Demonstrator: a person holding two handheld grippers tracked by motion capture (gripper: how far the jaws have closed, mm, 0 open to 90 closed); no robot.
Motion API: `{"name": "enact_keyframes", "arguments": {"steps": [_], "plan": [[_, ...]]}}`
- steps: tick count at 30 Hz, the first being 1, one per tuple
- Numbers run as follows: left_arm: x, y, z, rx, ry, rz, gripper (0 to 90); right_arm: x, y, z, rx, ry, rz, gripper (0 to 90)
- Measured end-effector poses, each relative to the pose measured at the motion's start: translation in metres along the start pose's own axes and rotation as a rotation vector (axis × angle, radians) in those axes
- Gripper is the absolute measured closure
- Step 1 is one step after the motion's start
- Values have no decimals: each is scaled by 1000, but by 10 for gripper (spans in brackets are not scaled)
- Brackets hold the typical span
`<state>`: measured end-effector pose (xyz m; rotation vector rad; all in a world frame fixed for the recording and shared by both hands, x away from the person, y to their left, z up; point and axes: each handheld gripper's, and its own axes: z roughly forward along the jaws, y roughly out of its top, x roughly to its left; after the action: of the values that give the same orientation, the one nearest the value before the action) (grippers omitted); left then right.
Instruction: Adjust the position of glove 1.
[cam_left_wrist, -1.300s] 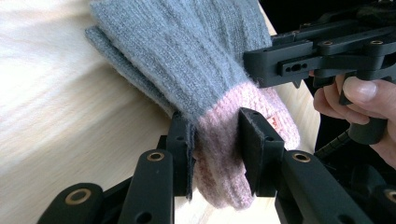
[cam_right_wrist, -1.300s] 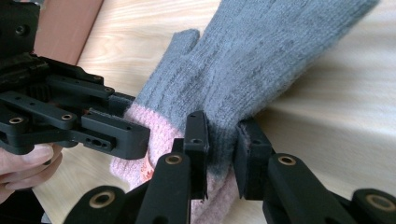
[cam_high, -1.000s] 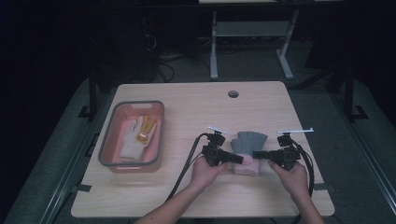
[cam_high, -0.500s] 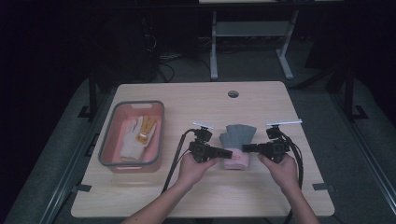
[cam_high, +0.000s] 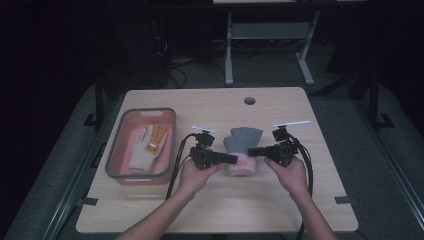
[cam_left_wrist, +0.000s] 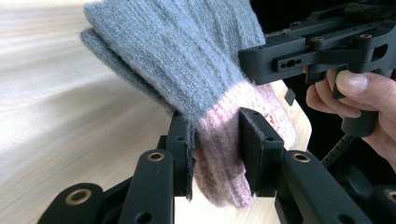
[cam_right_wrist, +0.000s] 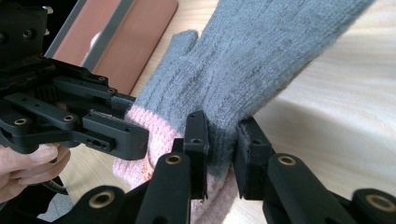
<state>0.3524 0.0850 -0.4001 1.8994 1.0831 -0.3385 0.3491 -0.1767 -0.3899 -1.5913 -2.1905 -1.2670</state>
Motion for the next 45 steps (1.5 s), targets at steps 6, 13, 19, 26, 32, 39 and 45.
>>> {"name": "enact_keyframes", "arguments": {"steps": [6, 13, 19, 26, 32, 39, 45], "plan": [[4, 3, -13, -15, 8, -2, 671, 10, 11, 6, 2, 8, -24, 765], [8, 4, -26, -32, 8, -8, 672, 19, 20, 11, 6, 21, -39, 766], [13, 4, -37, -52, 8, -11, 672, 27, 27, 16, 6, 37, -44, 765], [17, 5, -47, -66, 17, -4, 673, 34, 33, 23, 7, 50, -56, 765], [19, 6, -56, -74, 23, 1, 673, 41, 39, 26, 7, 56, -67, 765], [22, 8, -65, -82, 32, 3, 674, 46, 44, 31, 10, 65, -72, 765], [23, 10, -71, -90, 33, 3, 676, 52, 49, 33, 6, 69, -74, 764]]}}
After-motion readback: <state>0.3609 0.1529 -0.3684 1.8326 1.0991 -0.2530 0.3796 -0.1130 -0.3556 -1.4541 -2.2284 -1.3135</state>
